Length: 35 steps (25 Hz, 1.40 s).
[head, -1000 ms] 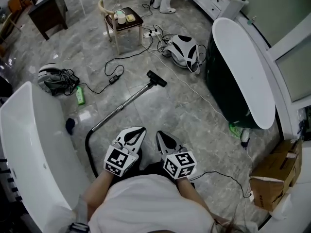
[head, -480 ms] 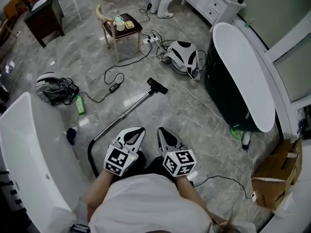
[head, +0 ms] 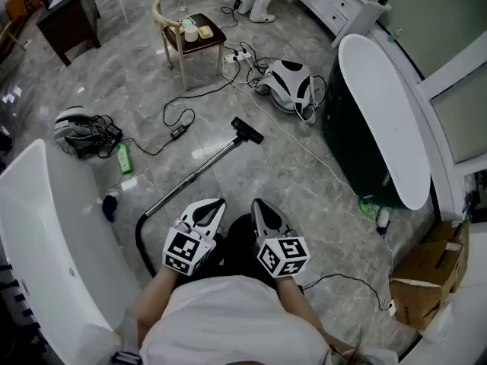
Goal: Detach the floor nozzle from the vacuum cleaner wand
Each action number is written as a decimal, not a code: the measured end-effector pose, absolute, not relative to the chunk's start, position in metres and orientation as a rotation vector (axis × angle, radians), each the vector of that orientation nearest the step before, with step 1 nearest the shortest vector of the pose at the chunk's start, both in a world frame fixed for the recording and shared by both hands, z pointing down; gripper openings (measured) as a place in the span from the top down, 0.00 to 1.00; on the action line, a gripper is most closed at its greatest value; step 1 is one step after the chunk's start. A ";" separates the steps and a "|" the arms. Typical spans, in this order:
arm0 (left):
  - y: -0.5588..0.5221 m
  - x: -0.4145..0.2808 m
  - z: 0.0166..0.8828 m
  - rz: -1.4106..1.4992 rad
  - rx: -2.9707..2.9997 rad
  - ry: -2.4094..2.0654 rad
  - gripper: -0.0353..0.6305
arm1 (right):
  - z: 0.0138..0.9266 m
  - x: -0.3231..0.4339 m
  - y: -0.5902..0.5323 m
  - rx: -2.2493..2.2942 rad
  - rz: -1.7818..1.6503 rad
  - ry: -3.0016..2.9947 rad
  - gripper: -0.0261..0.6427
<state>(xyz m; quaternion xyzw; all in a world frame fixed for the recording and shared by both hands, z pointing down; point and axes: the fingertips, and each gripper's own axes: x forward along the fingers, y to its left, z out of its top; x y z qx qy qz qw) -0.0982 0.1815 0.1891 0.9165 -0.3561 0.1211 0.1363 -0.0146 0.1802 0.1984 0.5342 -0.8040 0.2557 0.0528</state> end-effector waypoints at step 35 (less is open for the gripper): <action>-0.054 0.019 0.206 0.343 2.519 -1.253 0.93 | 0.226 0.128 -0.068 1.302 0.768 -2.541 0.94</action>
